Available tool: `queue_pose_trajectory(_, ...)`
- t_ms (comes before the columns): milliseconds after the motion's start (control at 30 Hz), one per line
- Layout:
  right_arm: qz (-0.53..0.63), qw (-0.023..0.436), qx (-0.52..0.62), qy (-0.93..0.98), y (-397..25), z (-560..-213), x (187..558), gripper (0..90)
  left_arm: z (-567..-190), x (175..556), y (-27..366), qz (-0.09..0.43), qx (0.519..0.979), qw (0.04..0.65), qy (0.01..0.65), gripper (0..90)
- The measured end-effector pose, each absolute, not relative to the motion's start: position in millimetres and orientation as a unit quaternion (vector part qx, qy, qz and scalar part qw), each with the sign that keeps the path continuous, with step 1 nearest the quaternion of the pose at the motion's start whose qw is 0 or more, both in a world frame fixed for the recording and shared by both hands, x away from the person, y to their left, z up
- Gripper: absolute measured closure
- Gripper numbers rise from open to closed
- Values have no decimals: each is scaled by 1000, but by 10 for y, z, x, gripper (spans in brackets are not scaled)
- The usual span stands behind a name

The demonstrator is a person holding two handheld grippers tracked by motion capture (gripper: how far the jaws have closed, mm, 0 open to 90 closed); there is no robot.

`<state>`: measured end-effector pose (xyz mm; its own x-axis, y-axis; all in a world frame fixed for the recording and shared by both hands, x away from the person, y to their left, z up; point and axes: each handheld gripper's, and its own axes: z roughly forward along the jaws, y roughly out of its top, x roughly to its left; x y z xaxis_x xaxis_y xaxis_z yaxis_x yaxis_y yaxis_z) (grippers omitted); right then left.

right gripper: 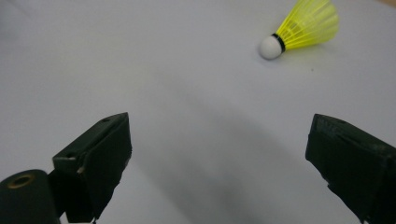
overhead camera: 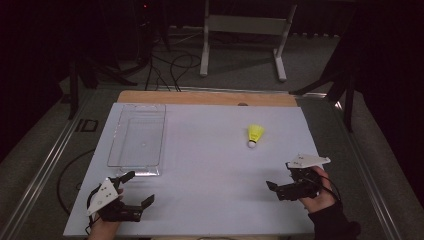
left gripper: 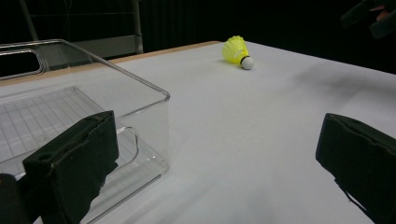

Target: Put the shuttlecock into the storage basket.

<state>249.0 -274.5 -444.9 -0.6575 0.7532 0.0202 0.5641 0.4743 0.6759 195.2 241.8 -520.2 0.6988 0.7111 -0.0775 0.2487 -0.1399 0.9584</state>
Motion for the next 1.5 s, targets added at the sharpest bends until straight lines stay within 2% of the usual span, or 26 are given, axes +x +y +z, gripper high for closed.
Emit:
queue_pose_trajectory(833,189,66,415,888,-2463,-4536,2639,73,-5213,1961,2413,202,730,563,331,3)
queue_pose_trajectory(1367,133,34,423,896,-2326,-4671,2787,73,-5213,1964,2421,203,730,562,332,3)
queue_pose_trajectory(1500,100,39,444,890,-2243,-4723,2834,83,-5213,1964,2421,203,729,563,332,3)
